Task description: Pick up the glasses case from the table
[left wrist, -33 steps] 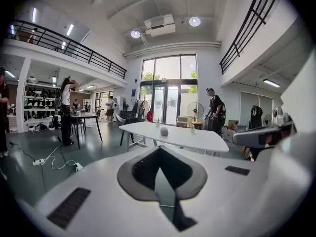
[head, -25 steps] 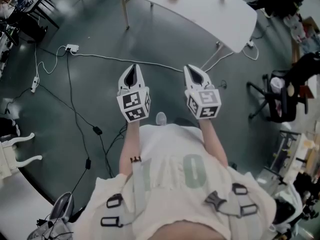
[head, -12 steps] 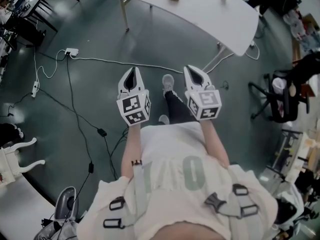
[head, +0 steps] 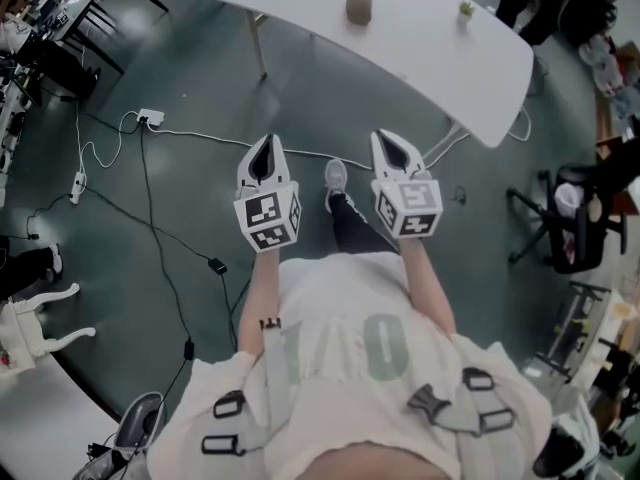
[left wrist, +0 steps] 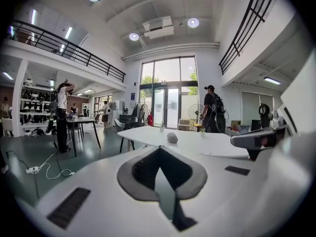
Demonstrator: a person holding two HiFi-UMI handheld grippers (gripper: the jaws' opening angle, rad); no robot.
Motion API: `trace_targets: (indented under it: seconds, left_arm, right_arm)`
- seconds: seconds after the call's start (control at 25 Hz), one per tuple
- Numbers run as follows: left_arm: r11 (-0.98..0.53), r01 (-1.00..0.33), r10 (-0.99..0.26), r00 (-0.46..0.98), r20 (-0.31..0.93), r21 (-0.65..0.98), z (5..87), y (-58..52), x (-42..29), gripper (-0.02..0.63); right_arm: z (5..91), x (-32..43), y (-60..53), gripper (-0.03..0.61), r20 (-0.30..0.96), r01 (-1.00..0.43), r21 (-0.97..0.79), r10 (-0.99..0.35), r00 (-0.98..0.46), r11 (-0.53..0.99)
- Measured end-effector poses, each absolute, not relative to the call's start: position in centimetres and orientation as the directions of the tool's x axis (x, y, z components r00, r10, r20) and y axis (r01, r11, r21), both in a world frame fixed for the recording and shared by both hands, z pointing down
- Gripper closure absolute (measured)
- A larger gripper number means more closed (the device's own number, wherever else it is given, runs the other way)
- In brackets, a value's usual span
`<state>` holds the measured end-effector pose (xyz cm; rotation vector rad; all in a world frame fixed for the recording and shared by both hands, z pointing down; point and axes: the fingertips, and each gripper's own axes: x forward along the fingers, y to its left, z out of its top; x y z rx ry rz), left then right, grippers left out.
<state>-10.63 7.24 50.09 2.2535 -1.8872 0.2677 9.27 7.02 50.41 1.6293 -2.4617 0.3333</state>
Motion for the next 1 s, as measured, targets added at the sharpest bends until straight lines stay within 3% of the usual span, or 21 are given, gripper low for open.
trace_targets:
  seconds: [1.0]
  left_arm:
    - [-0.18, -0.982, -0.951, 0.188, 0.244, 0.056, 48.5, -22.0, -9.2, 0.611]
  right_arm:
    - [50.1, 11.0, -20.9, 0.577, 0.334, -0.936, -0.082, -0.875, -0.35, 0.343]
